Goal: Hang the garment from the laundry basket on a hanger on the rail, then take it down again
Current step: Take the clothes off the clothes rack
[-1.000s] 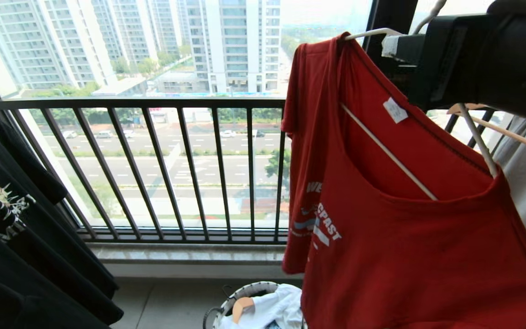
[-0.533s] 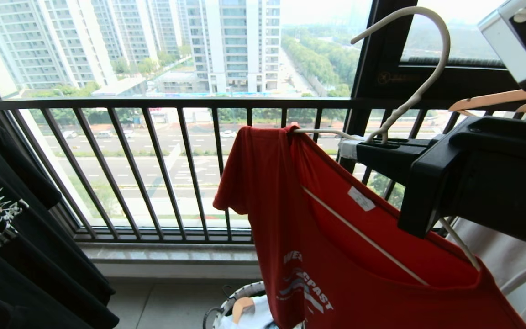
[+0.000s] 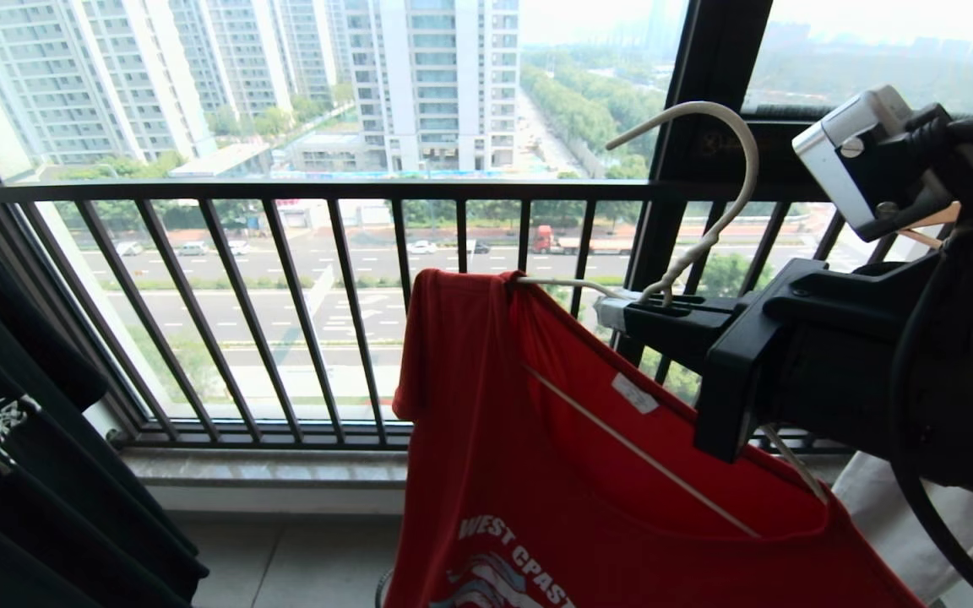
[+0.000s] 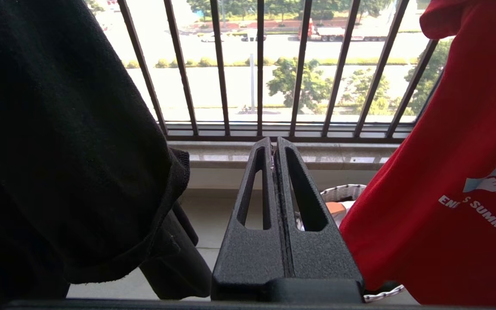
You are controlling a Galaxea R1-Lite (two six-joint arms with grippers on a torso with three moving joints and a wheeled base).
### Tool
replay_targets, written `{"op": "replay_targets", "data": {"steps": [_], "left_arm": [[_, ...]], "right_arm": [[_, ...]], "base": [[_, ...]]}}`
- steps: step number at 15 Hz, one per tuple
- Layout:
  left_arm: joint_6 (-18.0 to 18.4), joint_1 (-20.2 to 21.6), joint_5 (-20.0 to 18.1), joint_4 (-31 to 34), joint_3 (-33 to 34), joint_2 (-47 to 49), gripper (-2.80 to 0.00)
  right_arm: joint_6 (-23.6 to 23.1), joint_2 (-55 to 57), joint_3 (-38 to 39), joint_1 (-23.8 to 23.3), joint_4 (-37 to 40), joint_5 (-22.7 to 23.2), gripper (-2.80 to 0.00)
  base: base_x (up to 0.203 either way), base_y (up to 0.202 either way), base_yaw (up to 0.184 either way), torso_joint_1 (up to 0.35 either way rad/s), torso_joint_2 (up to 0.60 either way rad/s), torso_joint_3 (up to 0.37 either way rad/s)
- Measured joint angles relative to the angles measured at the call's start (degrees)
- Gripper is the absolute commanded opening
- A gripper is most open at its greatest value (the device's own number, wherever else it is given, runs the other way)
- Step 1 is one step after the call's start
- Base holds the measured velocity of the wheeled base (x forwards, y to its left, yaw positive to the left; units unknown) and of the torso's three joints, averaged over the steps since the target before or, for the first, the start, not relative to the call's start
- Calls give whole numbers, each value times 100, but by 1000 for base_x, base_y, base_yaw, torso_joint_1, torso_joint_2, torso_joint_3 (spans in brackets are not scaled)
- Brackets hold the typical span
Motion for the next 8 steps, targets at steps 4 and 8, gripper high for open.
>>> {"op": "replay_targets", "data": {"steps": [4, 8], "left_arm": [[-1, 0, 0, 0, 0, 0, -280], [-4, -2, 0, 0, 0, 0, -280]], "right_arm": [[16, 136, 30, -68, -5, 60, -280], [59, 309, 116, -56, -16, 83, -280]], "base": [[0, 0, 0, 0, 0, 0], [0, 0, 0, 0, 0, 0]]}}
